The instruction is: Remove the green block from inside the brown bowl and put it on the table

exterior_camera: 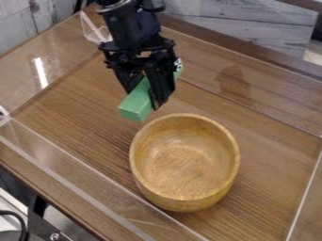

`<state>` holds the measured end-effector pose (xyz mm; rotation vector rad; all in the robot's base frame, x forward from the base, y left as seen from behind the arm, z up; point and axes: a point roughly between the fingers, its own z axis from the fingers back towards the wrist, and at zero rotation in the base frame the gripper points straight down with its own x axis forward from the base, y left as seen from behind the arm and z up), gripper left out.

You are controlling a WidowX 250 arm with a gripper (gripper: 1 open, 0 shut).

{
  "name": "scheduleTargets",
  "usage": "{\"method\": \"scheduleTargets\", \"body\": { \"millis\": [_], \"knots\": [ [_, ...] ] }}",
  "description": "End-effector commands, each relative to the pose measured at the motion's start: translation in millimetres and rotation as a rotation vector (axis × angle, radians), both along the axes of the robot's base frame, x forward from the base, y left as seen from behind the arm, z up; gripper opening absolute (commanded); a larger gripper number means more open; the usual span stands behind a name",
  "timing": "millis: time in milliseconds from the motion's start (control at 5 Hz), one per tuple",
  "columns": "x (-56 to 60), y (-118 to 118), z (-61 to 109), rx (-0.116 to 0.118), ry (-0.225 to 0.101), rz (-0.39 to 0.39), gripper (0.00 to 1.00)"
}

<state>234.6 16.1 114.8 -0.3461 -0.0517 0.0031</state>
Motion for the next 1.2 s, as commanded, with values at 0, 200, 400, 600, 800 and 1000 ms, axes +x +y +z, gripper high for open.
{"method": "scheduleTargets", "body": {
  "millis": [0,200,400,600,800,1000],
  "knots": [
    [5.0,3.7,7.4,0.008,-0.043,-0.007,0.0],
    [5.7,5.5,7.0,0.009,-0.049,-0.014,0.0],
    [6.0,7.1,6.8,0.009,-0.055,-0.02,0.0],
    [6.5,8.8,6.1,0.01,-0.062,-0.026,0.0],
    [8.5,10.6,2.2,0.009,-0.068,-0.03,0.0],
    [10.5,12.9,-2.1,0.009,-0.073,-0.034,0.0]
  ]
}}
